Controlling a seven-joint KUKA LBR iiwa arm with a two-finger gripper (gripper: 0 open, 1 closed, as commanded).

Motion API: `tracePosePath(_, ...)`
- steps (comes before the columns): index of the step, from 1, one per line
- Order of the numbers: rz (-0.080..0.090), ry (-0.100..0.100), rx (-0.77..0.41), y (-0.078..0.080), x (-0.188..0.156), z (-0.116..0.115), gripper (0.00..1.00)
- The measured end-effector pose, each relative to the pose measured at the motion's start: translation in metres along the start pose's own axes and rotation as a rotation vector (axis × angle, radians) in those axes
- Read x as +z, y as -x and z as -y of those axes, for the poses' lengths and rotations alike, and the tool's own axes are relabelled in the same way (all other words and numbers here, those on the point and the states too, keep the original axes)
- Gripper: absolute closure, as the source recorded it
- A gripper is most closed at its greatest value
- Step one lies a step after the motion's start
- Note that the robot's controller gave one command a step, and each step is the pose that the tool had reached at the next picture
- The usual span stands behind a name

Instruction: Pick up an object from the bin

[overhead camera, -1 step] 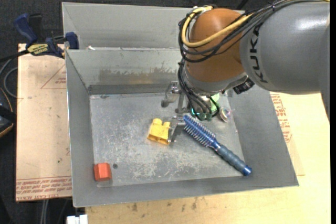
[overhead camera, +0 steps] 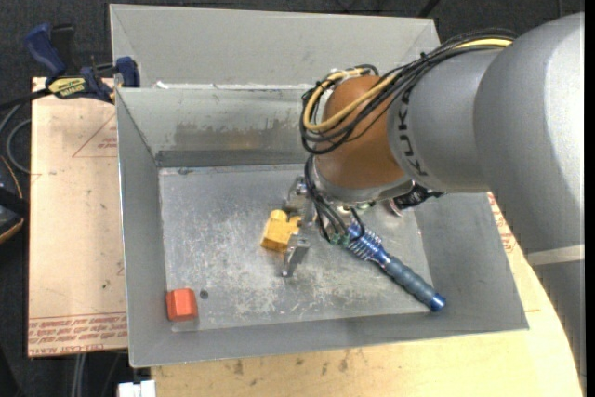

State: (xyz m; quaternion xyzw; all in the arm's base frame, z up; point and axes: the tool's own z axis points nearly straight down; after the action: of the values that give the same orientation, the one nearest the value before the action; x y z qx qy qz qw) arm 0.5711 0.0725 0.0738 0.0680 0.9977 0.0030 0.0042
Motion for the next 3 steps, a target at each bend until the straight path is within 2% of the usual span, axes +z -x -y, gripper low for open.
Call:
tracePosePath(1, -0.004, -0.004, 0.1, 0.0, -0.027, -0.018, 0.0)
tracePosePath(2, -0.006, -0.006, 0.231, 0.006, -0.033, -0.001, 0.0)
tracePosePath(3, -0.002, -0.004, 0.352, 0.01, -0.002, -0.011, 0.0)
